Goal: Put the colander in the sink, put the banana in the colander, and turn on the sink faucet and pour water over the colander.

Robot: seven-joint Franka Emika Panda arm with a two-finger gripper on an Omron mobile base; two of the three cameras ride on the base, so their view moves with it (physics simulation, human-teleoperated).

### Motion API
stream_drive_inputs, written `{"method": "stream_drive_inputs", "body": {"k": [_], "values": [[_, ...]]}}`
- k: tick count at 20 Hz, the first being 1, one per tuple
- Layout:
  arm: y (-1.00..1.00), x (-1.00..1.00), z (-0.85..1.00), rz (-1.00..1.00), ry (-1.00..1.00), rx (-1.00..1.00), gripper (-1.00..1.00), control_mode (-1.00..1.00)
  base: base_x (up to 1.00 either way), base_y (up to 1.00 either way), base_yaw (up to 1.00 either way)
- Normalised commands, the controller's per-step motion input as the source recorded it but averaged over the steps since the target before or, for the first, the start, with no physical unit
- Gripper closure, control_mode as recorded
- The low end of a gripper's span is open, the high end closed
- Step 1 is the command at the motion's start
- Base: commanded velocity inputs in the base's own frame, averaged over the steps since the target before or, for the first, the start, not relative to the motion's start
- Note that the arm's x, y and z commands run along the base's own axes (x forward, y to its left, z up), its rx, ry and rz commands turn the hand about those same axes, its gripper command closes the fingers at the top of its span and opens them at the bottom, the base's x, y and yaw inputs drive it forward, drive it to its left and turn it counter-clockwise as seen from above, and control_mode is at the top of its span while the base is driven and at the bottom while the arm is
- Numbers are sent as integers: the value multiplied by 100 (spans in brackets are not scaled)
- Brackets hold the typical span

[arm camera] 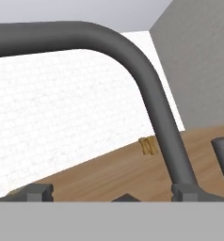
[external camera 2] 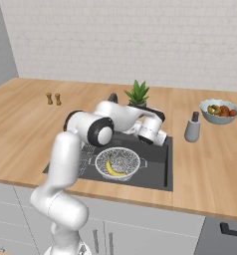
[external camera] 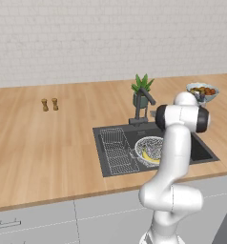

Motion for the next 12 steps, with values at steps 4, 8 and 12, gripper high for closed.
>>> {"method": "stream_drive_inputs", "body": {"k": [4, 8, 12], "values": [[2, 32, -16, -4, 0, -1, -100, -100, 0, 0, 0], [0, 34, -15, -6, 0, -2, -100, -100, 0, 0, 0], [0, 38, -14, -6, 0, -1, -100, -100, 0, 0, 0]]}}
